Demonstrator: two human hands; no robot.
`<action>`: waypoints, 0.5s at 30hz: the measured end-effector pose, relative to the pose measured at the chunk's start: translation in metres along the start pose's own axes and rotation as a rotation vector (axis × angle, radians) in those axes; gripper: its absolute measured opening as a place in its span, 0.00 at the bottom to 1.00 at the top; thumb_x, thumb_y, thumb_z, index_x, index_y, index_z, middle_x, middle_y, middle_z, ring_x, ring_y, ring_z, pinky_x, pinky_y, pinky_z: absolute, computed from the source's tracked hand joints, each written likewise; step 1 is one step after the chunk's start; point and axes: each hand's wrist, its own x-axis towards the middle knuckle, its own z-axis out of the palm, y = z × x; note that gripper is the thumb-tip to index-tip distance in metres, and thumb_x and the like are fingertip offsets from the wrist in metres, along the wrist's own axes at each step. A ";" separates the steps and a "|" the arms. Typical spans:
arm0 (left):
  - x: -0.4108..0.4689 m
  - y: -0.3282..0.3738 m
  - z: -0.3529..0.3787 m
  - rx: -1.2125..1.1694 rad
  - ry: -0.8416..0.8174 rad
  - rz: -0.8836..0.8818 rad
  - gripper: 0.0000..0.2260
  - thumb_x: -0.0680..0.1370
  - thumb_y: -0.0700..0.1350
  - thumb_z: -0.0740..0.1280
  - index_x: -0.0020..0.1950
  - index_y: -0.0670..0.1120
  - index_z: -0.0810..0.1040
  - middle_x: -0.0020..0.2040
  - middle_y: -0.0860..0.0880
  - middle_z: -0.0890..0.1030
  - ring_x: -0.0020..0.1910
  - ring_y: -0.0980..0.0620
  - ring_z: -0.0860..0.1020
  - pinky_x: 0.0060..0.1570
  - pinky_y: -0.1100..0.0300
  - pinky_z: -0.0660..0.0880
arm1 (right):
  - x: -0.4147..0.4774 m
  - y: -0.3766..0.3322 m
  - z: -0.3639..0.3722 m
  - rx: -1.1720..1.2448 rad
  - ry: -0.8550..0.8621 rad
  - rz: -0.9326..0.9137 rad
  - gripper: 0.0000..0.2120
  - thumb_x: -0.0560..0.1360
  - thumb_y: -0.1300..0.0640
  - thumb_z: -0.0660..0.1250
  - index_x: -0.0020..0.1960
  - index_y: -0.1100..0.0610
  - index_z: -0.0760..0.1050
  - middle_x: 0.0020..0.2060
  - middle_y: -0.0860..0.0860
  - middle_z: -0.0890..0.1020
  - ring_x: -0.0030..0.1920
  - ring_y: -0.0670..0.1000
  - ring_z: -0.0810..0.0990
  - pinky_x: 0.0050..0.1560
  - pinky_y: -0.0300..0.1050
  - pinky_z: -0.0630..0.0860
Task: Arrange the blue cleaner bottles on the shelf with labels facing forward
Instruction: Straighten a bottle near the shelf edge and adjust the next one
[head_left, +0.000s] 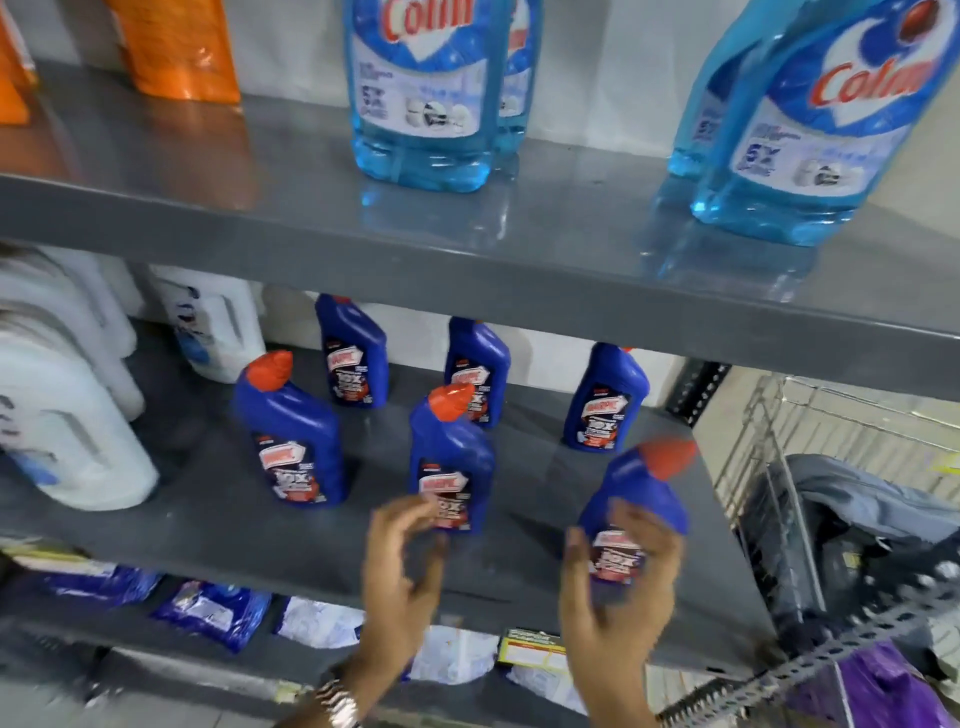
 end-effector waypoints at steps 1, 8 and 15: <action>0.006 -0.007 -0.027 0.027 0.121 0.010 0.18 0.72 0.38 0.65 0.59 0.53 0.70 0.57 0.62 0.73 0.53 0.55 0.76 0.56 0.66 0.73 | -0.014 -0.006 0.018 0.060 -0.144 0.022 0.12 0.69 0.52 0.67 0.51 0.52 0.72 0.47 0.45 0.78 0.50 0.44 0.77 0.50 0.37 0.73; 0.075 -0.062 -0.161 0.172 0.315 -0.153 0.25 0.70 0.36 0.72 0.59 0.58 0.69 0.65 0.43 0.65 0.59 0.53 0.72 0.59 0.52 0.73 | -0.054 -0.023 0.173 0.116 -0.760 0.261 0.18 0.71 0.62 0.65 0.57 0.47 0.70 0.56 0.49 0.77 0.59 0.45 0.74 0.62 0.48 0.71; 0.101 -0.085 -0.174 0.141 -0.270 -0.416 0.22 0.76 0.42 0.65 0.69 0.46 0.63 0.64 0.46 0.74 0.60 0.51 0.75 0.58 0.66 0.73 | -0.048 -0.021 0.239 0.156 -0.735 0.449 0.31 0.66 0.52 0.70 0.67 0.54 0.65 0.58 0.53 0.77 0.58 0.55 0.78 0.60 0.60 0.75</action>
